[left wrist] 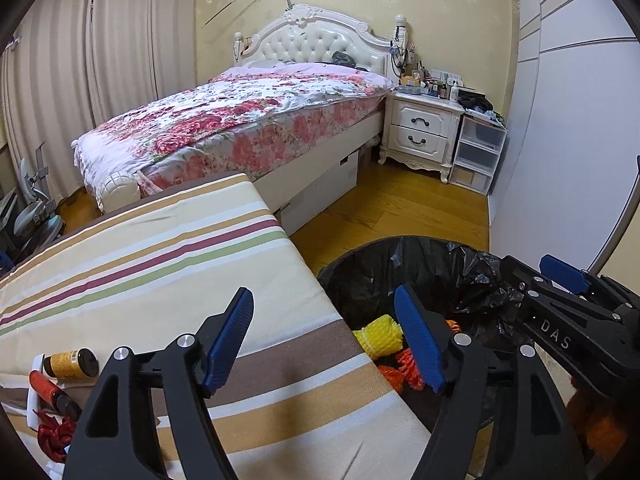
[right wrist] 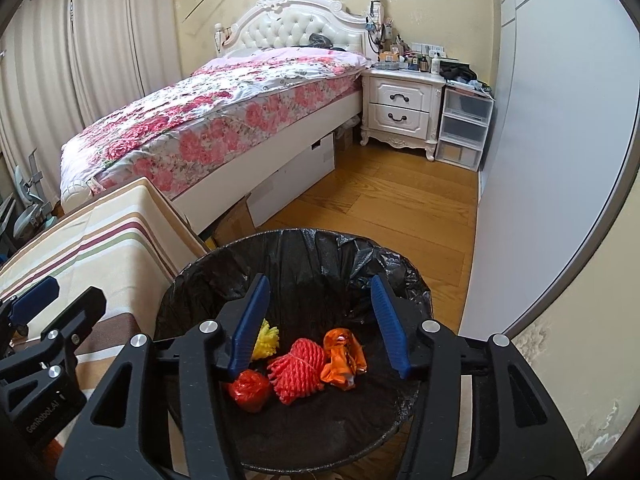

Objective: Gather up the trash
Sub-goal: 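Move both tools back over the remaining tubes and bottles on the bed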

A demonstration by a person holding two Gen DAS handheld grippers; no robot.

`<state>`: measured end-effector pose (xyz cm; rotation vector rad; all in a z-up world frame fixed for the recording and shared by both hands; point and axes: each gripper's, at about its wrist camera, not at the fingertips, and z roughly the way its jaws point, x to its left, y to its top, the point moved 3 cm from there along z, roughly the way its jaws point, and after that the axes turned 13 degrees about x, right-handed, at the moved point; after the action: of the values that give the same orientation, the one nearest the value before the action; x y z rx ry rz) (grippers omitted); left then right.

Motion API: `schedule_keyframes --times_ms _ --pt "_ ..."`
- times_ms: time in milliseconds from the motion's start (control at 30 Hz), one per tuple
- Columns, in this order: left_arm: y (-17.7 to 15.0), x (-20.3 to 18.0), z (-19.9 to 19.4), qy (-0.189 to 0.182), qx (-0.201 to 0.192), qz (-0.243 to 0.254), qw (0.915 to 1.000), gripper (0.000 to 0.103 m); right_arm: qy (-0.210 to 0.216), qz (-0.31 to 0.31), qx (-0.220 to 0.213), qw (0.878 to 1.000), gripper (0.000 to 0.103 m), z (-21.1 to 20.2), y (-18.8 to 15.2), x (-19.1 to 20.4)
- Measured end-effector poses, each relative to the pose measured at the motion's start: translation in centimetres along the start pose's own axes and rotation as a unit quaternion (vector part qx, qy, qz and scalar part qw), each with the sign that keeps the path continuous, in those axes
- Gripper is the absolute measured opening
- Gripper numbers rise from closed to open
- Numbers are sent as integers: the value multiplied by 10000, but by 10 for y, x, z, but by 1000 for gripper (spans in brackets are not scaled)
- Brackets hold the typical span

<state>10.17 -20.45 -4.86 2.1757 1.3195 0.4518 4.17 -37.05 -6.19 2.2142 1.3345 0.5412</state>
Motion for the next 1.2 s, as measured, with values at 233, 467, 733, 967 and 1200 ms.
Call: schedule_keyframes --times_ms 233,467,733,967,1200 --pt "-7 12 -14 109 -51 -112 9999 71 72 -189 -26 9998 55 -7 -2 12" --pt "-16 30 -34 217 -121 -307 9992 71 347 -285 25 9990 58 -15 -5 28" --pt "-39 71 -64 513 -153 -607 9967 71 740 -761 135 9943 58 -27 -20 74" --pt "-73 115 -92 793 -113 -1012 9916 71 1205 -1352 265 9831 59 -36 -36 132" --pt "-109 158 -110 1145 -19 -1439 9829 72 1443 -1980 291 9691 59 -43 -44 190"
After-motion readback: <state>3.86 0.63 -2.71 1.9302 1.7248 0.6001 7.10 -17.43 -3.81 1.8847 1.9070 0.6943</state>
